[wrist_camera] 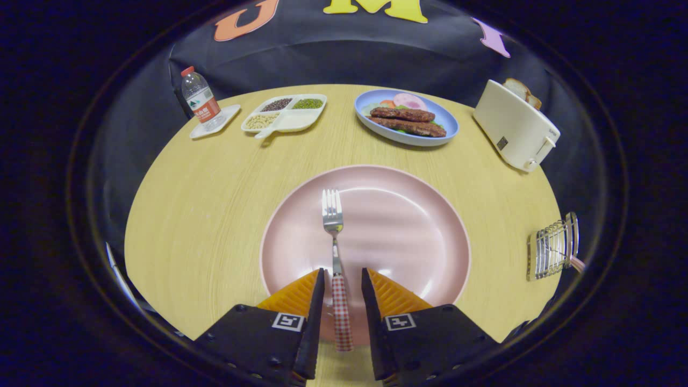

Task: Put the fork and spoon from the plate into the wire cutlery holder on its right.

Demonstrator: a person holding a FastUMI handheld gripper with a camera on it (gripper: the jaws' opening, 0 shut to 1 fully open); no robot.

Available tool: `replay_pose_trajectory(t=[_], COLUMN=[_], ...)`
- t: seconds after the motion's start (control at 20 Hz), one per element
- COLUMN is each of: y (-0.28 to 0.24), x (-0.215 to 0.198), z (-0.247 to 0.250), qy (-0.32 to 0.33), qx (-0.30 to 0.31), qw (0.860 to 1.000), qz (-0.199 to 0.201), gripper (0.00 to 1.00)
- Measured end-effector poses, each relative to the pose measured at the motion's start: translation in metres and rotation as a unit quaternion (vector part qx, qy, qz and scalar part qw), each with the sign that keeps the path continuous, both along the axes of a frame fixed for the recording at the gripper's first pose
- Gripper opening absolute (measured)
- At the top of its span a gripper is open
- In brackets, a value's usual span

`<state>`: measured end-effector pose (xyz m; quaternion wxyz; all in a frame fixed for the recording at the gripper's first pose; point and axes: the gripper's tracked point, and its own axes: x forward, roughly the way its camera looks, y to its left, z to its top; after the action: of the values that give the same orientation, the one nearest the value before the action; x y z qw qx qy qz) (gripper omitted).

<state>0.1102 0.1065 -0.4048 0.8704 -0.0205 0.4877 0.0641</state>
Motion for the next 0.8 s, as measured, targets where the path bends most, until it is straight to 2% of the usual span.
replay_pose_trajectory(t=[0.15,0.2,0.3,0.7,0.8], y=[0.0,-0.001,-0.006,-0.039,-0.062], x=[-0.001,-0.003,-0.005,-0.018,-0.022], z=[-0.006,0.001,-0.002,0.052,0.072], qy=[0.013,0.012,0.023,0.008,0.0], qx=[-0.005,-0.005,-0.013,0.006,0.002], qw=[1.0,1.0,1.0,1.0,1.0], qz=[0.002,0.002,0.0,0.009,0.008], gripper=[0.13,0.16,0.07,0.07,0.07])
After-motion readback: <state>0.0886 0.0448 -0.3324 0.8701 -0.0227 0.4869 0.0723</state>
